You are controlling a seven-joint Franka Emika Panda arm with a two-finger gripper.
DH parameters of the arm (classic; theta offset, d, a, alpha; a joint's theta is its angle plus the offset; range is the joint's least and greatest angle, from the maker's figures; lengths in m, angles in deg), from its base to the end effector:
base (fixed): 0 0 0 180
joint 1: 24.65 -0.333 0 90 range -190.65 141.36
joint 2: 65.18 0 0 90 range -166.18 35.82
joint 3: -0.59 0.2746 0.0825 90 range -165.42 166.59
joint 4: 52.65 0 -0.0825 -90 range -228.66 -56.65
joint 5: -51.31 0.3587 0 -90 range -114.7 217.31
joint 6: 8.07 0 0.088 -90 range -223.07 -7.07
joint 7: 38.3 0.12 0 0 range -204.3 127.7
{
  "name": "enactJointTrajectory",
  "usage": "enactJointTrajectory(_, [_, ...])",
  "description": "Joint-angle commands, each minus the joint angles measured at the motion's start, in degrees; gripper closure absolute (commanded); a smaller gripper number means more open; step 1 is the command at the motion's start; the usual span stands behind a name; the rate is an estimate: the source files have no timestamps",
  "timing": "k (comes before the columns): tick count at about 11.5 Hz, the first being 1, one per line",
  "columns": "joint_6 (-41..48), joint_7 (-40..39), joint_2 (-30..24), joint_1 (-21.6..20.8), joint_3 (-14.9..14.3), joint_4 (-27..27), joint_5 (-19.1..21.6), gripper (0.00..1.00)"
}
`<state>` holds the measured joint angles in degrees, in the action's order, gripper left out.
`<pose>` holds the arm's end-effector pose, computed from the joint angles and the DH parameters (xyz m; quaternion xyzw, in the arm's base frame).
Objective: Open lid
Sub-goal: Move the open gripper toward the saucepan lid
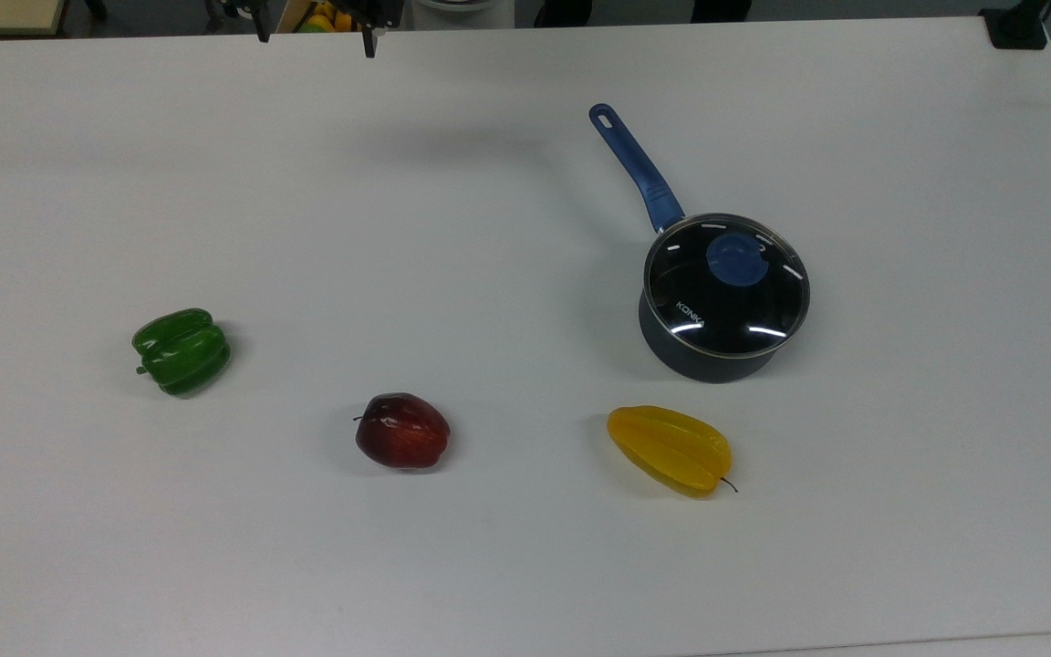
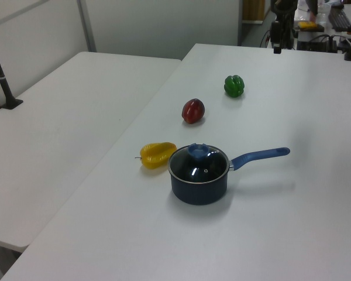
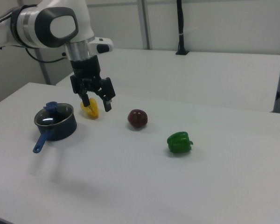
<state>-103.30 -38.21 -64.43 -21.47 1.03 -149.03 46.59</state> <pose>0.5352 -0.0348 0.5214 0.9988 -0.0202 -0.0175 0.0405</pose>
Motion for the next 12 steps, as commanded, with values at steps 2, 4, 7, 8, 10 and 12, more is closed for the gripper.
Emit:
enactJointTrajectory(2, [0.3, -1.0, -0.8, 0.0, -0.3, 0.1, 0.8, 0.0])
enactJointTrajectory(4, [0.3, -1.0, -0.8, 0.0, -0.4, 0.1, 0.7, 0.0])
enactJointTrajectory(7, [0.0, -1.0, -0.4, -1.1, 0.3, 1.0, 0.9, 0.0])
enactJointTrajectory(8, [-0.2, -0.9, 0.0, -2.0, 0.6, 1.3, 1.1, 0.0])
enactJointTrajectory(10, [-0.4, -0.9, 0.5, -7.7, 0.9, 1.2, 1.2, 0.0])
enactJointTrajectory(12, [-1.3, -1.0, 0.1, -12.9, 1.0, 0.7, 3.6, 0.0])
